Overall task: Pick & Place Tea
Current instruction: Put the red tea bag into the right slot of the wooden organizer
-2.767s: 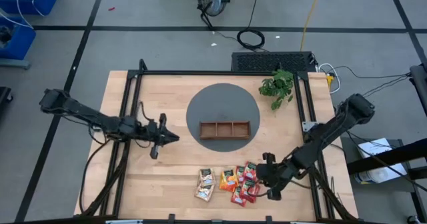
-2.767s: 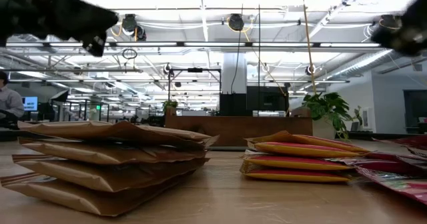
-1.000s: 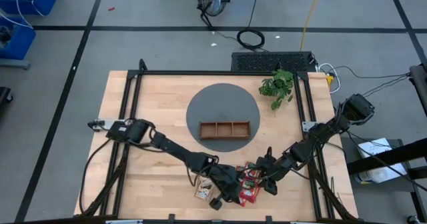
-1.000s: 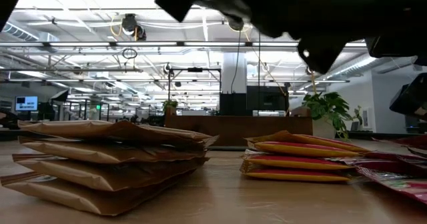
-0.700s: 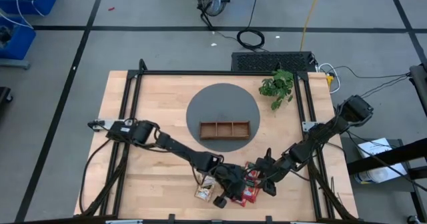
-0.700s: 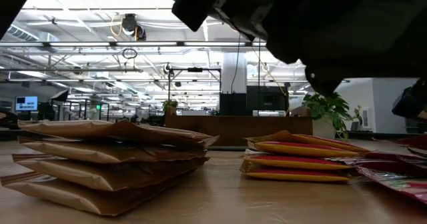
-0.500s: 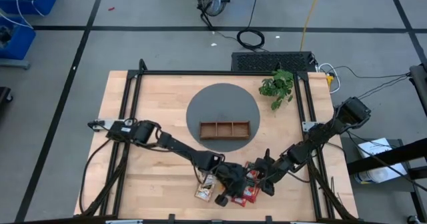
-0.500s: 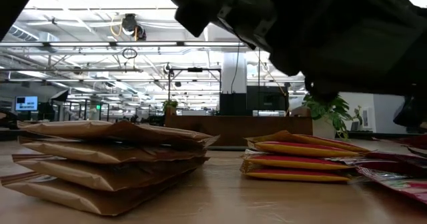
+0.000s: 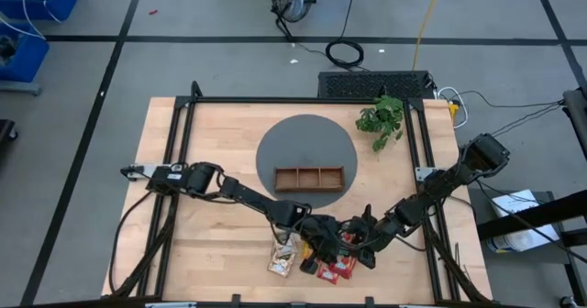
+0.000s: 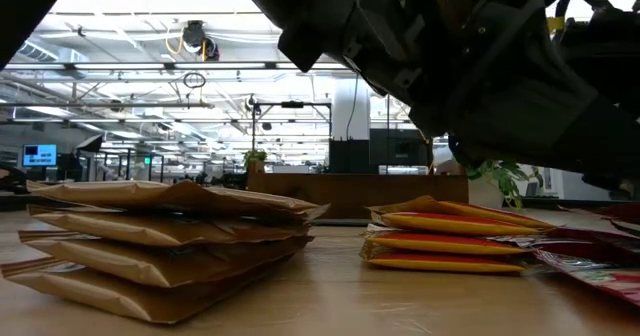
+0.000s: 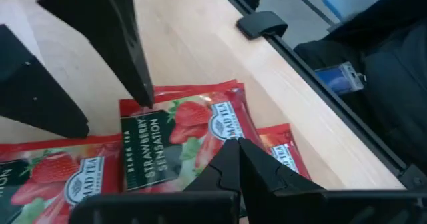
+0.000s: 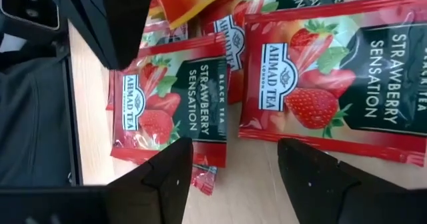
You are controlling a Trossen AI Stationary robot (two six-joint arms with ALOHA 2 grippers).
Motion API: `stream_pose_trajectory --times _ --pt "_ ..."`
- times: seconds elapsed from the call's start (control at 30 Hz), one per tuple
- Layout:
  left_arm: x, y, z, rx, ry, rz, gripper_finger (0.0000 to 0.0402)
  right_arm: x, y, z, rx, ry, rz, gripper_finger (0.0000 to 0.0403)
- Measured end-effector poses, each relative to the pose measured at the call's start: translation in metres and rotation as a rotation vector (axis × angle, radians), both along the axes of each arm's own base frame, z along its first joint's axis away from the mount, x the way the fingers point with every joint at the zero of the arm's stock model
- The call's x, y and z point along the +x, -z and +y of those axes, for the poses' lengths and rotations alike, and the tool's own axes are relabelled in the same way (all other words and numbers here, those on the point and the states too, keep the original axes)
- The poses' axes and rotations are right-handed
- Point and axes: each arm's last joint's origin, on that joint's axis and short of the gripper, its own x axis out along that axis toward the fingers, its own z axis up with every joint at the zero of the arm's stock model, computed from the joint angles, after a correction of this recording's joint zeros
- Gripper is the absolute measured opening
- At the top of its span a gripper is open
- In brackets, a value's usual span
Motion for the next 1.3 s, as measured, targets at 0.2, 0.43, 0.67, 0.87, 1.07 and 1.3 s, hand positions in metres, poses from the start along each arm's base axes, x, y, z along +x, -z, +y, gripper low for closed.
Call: stream_pose_trajectory --times 0.2,0.43,0.67,0.87,1.07,1.3 --pt "0.000 0.000 0.000 0.009 0.008 -0.009 0.0019 0.000 0.000 0.000 0.001 -0.001 -0.001 0.0184" --pt "-0.012 -0.003 -0.028 -0.023 0.142 -0.004 0.0006 0.000 0.000 0.000 0.002 -0.003 -0.003 0.0182" --pt "-0.008 -0.001 -0.024 0.003 0.090 -0.024 0.0004 0.001 -0.001 0.001 0.010 -0.002 -0.015 0.0183" --pt "-0.003 0.005 -0.014 -0.010 0.059 -0.023 0.0004 0.002 -0.002 0.001 0.012 -0.010 -0.032 0.0183" --pt "0.000 0.015 -0.011 -0.024 0.043 -0.004 0.0007 0.002 -0.002 0.001 0.002 -0.023 -0.037 0.0179" --pt "0.003 0.014 -0.006 -0.032 0.018 -0.014 0.0009 0.002 -0.002 0.001 -0.007 -0.035 -0.044 0.0176"
